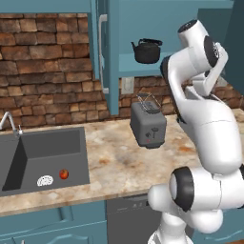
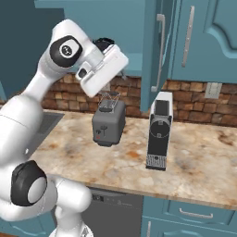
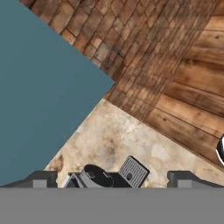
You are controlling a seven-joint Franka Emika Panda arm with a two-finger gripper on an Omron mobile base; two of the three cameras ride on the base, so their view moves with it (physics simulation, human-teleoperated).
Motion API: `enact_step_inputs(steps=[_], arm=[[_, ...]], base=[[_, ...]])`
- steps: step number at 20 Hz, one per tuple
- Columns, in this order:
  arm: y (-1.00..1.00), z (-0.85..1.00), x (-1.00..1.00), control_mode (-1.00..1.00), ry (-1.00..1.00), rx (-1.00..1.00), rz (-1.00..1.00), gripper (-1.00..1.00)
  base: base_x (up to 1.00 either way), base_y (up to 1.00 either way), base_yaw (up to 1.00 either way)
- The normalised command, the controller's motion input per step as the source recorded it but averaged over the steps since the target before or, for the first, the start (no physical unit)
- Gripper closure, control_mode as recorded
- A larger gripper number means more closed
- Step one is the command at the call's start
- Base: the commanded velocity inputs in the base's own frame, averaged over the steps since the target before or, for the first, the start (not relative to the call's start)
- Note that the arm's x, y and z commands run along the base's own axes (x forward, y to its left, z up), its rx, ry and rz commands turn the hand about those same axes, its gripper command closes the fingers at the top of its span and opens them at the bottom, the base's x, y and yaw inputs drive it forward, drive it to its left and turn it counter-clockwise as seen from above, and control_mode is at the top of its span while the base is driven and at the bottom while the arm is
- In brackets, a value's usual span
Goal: Open the cabinet, pick the kettle from the cabinet, and place it in the sink.
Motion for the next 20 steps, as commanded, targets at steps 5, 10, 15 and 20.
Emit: enact_step_inputs(steps=[5, 10, 15, 20], arm=[[0.44, 0.12, -0.01, -1.0, 0.18, -0.19, 0.16, -1.0], [0.34, 0.14, -0.05, -1.0, 0.15, -0.21, 0.31, -1.0], [0.26, 0.16, -0.04, -1.0, 0.04, -0.14, 0.31, -1.0], [0.08, 0.16, 0.0, -1.0, 0.02, -0.03, 0.23, -1.0]], base=[[0.0, 0.0, 0.0], [0.0, 0.0, 0.0], [0.0, 0.0, 0.0], [0.0, 0.0, 0.0]])
